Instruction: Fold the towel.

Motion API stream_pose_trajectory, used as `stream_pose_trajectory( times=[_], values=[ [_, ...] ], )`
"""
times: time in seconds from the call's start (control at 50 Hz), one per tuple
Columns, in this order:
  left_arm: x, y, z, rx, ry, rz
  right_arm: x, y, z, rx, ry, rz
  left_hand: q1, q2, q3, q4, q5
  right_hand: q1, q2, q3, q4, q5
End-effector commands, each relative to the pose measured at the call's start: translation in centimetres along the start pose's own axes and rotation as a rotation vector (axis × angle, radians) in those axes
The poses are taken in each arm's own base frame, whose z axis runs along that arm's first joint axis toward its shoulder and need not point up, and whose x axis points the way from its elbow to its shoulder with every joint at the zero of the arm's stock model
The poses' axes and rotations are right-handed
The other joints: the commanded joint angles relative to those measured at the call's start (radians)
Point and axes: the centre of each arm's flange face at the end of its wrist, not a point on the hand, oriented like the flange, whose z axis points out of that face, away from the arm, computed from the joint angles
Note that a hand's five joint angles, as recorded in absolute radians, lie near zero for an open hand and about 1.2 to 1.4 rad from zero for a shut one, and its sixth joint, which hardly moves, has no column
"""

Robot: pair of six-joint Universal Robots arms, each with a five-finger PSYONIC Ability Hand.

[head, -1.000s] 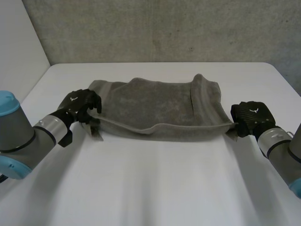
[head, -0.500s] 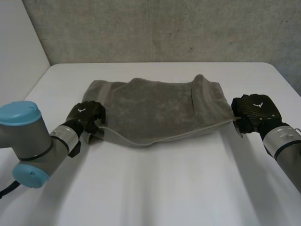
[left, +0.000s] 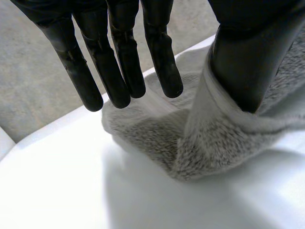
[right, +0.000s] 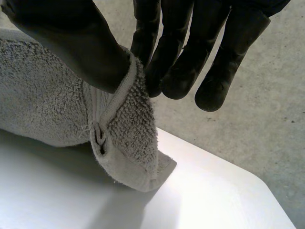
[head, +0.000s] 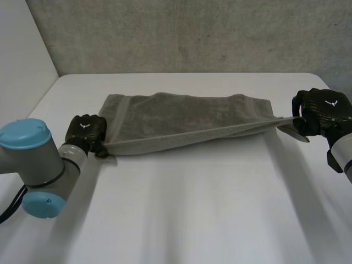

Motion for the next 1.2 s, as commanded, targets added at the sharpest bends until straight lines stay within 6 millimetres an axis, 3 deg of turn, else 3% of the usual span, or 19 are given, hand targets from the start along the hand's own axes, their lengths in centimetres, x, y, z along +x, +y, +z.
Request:
stream_pose_trajectory(
  times=[0.02,0.06,0.08,0.1,0.22,0.32,0.4,0.54,0.7,0.8,0.96,1.2],
  values=[
    [-0.8,-0.5,0.3,0.023,-0.039,-0.002,0.3,-0.2,0.2,0.007,0.007,-0.005,0.056,0.045,0.04,0.048,0.066,0.076,0.061,0.064,0.063,0.071],
    [-1.3,-1.1,0.3,0.039,-0.051,-0.001,0.4,-0.2,0.3,0.008,0.012,-0.007,0.444,0.432,0.428,0.436,0.454,0.076,0.061,0.064,0.063,0.071],
    [-1.3,-1.1,0.3,0.039,-0.051,-0.001,0.9,-0.2,0.4,0.007,0.023,-0.008,0.446,0.435,0.431,0.438,0.457,0.076,0.061,0.064,0.063,0.071],
    [-1.8,-1.5,0.3,0.05,-0.059,-0.004,0.9,-0.2,0.4,0.007,0.023,-0.008,0.629,0.618,0.614,0.621,0.64,0.076,0.061,0.064,0.063,0.071],
    [-3.2,-3.1,-0.2,0.083,-0.087,-0.005,0.9,-0.2,0.4,0.008,0.004,-0.02,0.631,0.62,0.616,0.623,0.642,0.076,0.061,0.064,0.063,0.071],
    [-3.2,-4.3,-0.8,0.116,-0.067,-0.001,0.6,-0.4,0.2,-0.017,-0.031,-0.022,0.631,0.62,0.616,0.623,0.642,0.076,0.061,0.064,0.063,0.071],
    [-2.8,-5.6,-1.5,0.15,-0.02,0.007,0.3,-1.7,0.0,-0.028,-0.064,-0.033,0.631,0.62,0.616,0.623,0.642,0.076,0.061,0.064,0.063,0.071],
    [-2.8,-8.9,-3.8,0.23,0.046,0.038,0.5,-3.5,-0.2,-0.035,-0.098,-0.103,0.631,0.62,0.616,0.623,0.642,0.076,0.061,0.064,0.063,0.071],
    [-2.6,-10.8,-6.5,0.297,0.082,0.099,-0.2,-4.5,-1.3,-0.06,-0.143,-0.153,0.631,0.62,0.616,0.623,0.642,0.076,0.061,0.064,0.063,0.071],
    [-2.7,-11.2,-7.8,0.319,0.083,0.152,-0.5,-5.0,-2.2,-0.058,-0.171,-0.171,0.631,0.62,0.616,0.623,0.642,0.076,0.061,0.064,0.063,0.071],
    [-4.3,-9.9,-8.7,0.28,0.055,0.228,1.0,-5.7,-3.5,-0.062,-0.135,-0.24,0.631,0.62,0.616,0.623,0.642,0.076,0.061,0.064,0.063,0.071],
    [-3.9,-9.4,-11.2,0.214,0.173,0.198,2.7,-6.7,-5.7,-0.104,-0.16,-0.265,0.631,0.62,0.616,0.623,0.642,0.076,0.061,0.064,0.063,0.071]
  ],
)
